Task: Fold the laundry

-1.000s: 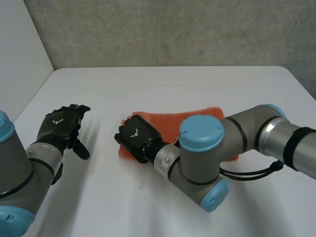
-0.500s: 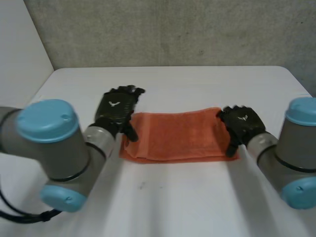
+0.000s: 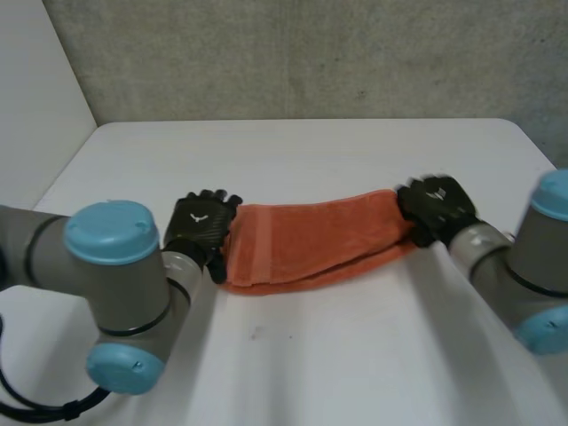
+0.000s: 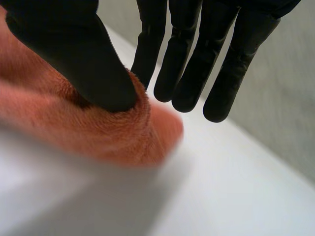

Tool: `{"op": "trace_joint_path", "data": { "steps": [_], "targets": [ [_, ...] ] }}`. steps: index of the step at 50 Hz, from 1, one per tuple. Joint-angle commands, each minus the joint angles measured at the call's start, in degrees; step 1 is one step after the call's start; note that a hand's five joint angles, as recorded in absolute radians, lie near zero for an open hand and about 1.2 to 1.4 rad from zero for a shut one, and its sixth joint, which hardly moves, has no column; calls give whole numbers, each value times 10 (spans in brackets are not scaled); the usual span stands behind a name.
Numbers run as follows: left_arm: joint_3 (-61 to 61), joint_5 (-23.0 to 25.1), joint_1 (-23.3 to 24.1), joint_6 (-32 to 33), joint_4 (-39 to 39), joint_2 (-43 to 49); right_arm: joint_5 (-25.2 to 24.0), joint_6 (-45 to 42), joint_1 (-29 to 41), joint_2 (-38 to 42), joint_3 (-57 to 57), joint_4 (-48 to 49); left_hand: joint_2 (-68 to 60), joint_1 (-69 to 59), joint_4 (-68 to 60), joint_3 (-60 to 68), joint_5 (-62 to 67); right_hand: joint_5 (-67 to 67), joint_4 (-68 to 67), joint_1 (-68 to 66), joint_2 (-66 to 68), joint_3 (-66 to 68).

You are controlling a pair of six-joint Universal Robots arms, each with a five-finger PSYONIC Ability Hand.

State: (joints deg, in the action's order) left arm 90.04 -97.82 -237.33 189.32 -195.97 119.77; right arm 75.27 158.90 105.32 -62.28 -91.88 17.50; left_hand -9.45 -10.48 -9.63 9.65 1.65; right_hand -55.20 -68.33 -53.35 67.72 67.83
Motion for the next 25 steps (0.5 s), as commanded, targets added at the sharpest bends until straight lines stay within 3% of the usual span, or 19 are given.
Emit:
{"op": "trace_joint_path", "data": {
  "steps": [1, 6, 13, 14, 15, 16, 17, 19, 25],
  "targets": [
    [55, -30, -10, -4, -1, -87, 9, 1, 188, 50, 162, -51, -6, 5, -4, 3, -17, -148, -117, -266, 123, 122],
    [74, -58, -23, -5, -1, -114, -9, 1, 280, 138, 243, -90, -6, 5, -4, 3, -17, -148, -117, -266, 123, 122],
    [79, -65, -34, -18, 0, -120, -5, 2, 306, 202, 284, -93, -6, 5, -4, 3, -17, -148, -117, -266, 123, 122],
    [79, -65, -34, -18, 0, -120, 7, 3, 306, 198, 289, -96, -6, 5, -4, 3, -17, 58, 89, -61, -83, -84],
    [74, -63, -37, -19, 0, -120, 7, 3, 306, 197, 290, -96, -6, 5, -4, 3, -17, 60, 91, -58, -85, -86],
    [70, -62, -37, -21, 0, -120, 24, 10, 306, 186, 290, -99, -6, 5, -4, 3, -17, 270, 301, 151, -295, -296],
    [70, -62, -37, -21, 0, -120, 24, 10, 306, 186, 290, -99, -6, 5, -4, 3, -17, 272, 303, 153, -297, -298],
    [48, -58, -37, -25, -5, -113, 70, 50, 303, 141, 284, -95, -6, 5, -4, 3, -17, 498, 529, 380, -523, -524],
    [-9, -36, -28, -48, 2, -81, 116, 128, 263, 98, 274, -96, -13, -2, -11, 11, -9, 552, 583, 434, -577, -578]
  ]
}}
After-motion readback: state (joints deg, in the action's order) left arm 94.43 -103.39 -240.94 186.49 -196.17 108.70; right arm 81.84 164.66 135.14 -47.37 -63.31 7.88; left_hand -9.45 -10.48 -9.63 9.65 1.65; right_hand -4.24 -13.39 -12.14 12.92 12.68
